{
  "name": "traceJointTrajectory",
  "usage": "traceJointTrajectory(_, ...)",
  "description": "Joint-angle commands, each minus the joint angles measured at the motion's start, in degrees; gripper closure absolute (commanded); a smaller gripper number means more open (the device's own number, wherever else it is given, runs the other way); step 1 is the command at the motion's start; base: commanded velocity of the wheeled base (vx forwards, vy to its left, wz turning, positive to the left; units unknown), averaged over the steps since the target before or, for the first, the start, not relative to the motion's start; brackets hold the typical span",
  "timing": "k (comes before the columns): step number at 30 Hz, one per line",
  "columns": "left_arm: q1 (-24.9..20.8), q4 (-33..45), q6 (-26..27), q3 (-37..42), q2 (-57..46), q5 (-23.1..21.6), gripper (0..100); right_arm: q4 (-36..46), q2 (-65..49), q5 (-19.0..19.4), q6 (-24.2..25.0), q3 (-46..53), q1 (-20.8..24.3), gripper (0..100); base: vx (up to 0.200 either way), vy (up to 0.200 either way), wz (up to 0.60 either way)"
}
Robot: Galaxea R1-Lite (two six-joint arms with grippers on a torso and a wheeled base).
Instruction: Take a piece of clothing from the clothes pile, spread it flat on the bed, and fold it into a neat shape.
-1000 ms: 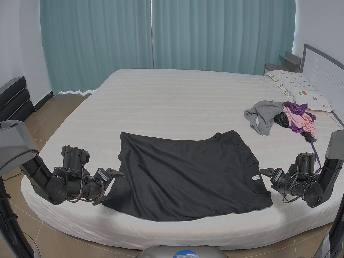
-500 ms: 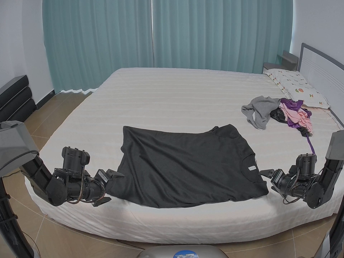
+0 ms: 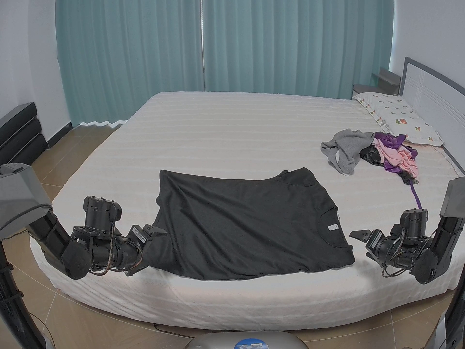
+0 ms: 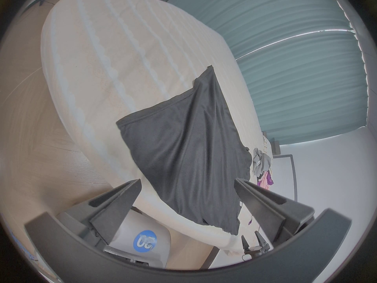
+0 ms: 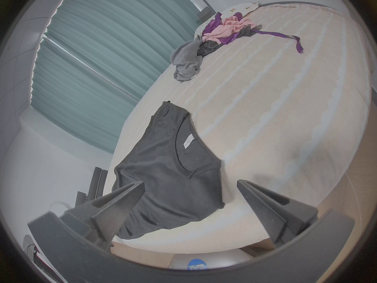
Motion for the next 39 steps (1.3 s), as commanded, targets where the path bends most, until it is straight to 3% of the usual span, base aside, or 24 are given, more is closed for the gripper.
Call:
traceJointTrajectory(1, 0.6, -1.4, 0.2, 1.0, 0.6, 1.9, 0, -0.2, 0.4, 0.0, 0.1, 0.3, 1.1, 0, 0.000, 0.000, 0.00)
traceJointTrajectory(4, 1.0, -1.5, 0.3, 1.3, 0.6, 3.4, 0, -0.2, 0.4, 0.0, 0.1, 0.5, 1.1, 0, 0.000, 0.000, 0.00)
traceJointTrajectory(11, 3.7, -1.6, 6.9, 3.5, 3.6, 5.2, 0, -0.2, 0.7, 0.1, 0.1, 0.5, 1.2, 0, 0.000, 0.000, 0.00)
traceJointTrajectory(17, 4.6, -1.8, 7.1, 1.4, 8.4, 8.4, 0, -0.2, 0.8, 0.1, 0.0, 0.5, 1.2, 0, 0.000, 0.000, 0.00)
traceJointTrajectory(19, 4.4, -1.8, 7.2, 0.6, 9.8, 11.4, 0, -0.2, 1.1, 0.1, 0.0, 0.5, 1.2, 0, 0.000, 0.000, 0.00)
traceJointTrajectory(38, 4.5, -1.8, 7.9, -6.2, 14.9, 17.4, 0, -0.2, 1.5, 0.1, 0.1, 0.5, 1.7, 0, 0.000, 0.000, 0.00)
traceJointTrajectory(39, 4.6, -1.8, 8.0, -6.5, 15.0, 17.4, 100, -0.2, 1.5, 0.1, 0.1, 0.5, 1.7, 0, 0.000, 0.000, 0.00)
